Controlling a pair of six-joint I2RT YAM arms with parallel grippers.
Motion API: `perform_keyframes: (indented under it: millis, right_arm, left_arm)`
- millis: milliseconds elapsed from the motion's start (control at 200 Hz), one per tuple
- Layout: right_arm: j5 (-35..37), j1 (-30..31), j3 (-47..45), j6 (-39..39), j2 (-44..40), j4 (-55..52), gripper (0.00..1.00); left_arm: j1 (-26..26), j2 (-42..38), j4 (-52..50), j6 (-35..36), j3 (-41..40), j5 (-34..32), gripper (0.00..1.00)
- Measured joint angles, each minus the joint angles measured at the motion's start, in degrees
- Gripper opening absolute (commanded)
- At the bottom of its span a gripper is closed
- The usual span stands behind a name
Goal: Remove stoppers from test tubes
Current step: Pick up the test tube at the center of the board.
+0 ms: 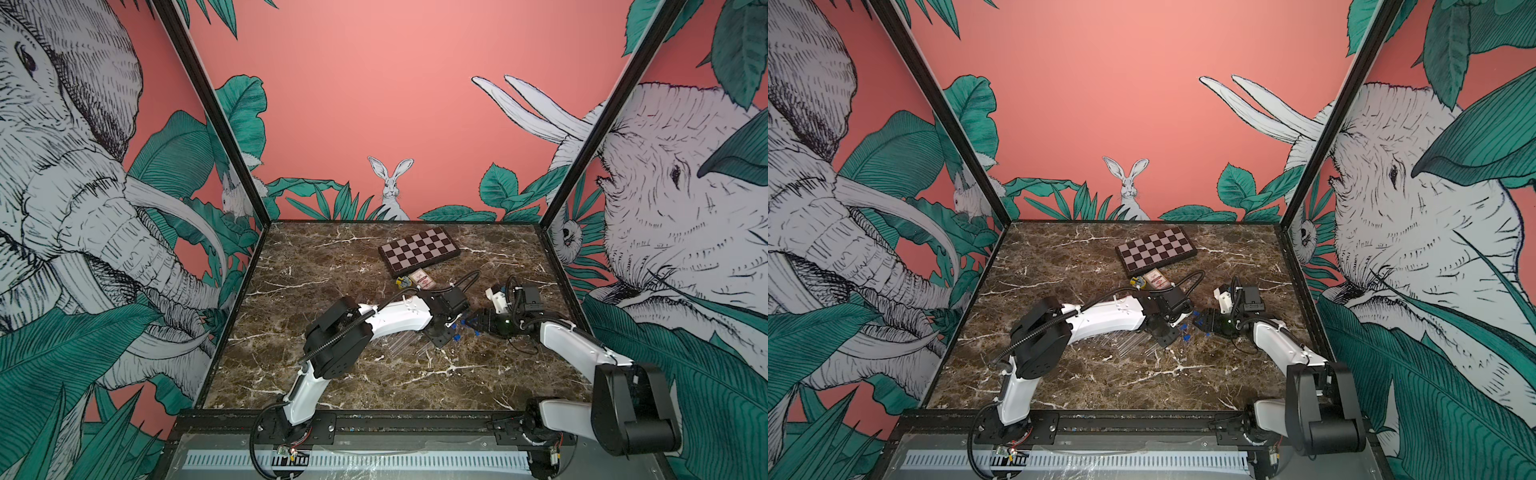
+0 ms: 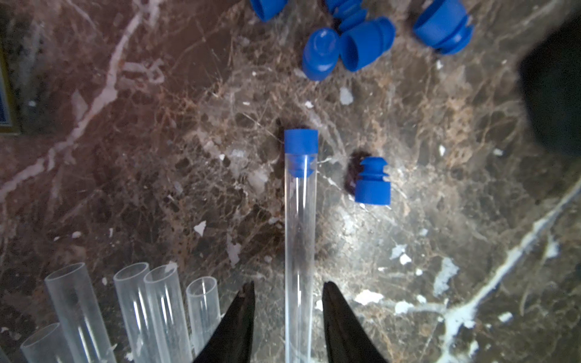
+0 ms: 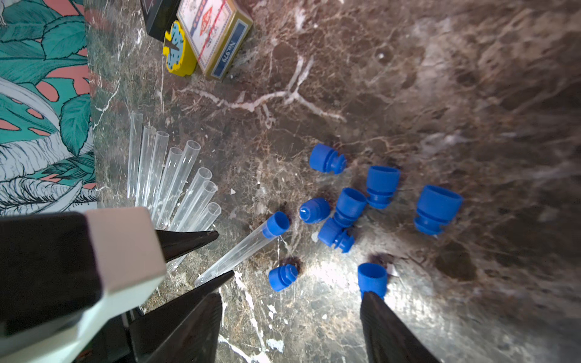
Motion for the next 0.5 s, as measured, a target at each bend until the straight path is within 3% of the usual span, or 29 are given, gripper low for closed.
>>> perform_keyframes:
  millis: [225,495]
  right_arm:
    - [-0.1,-1.7,0.0,-0.6,-0.7,-0.1,0.68]
    - [-1.1,-3.1,-0.1,-0.8,-0.8,0.0,0.66]
  left_arm:
    - [-0.2,2.5,-1.1,0.0,1.3,-0.5,0.37]
    - [-0.3,3.0,-1.6,0.0,1.9,-0.4,0.26]
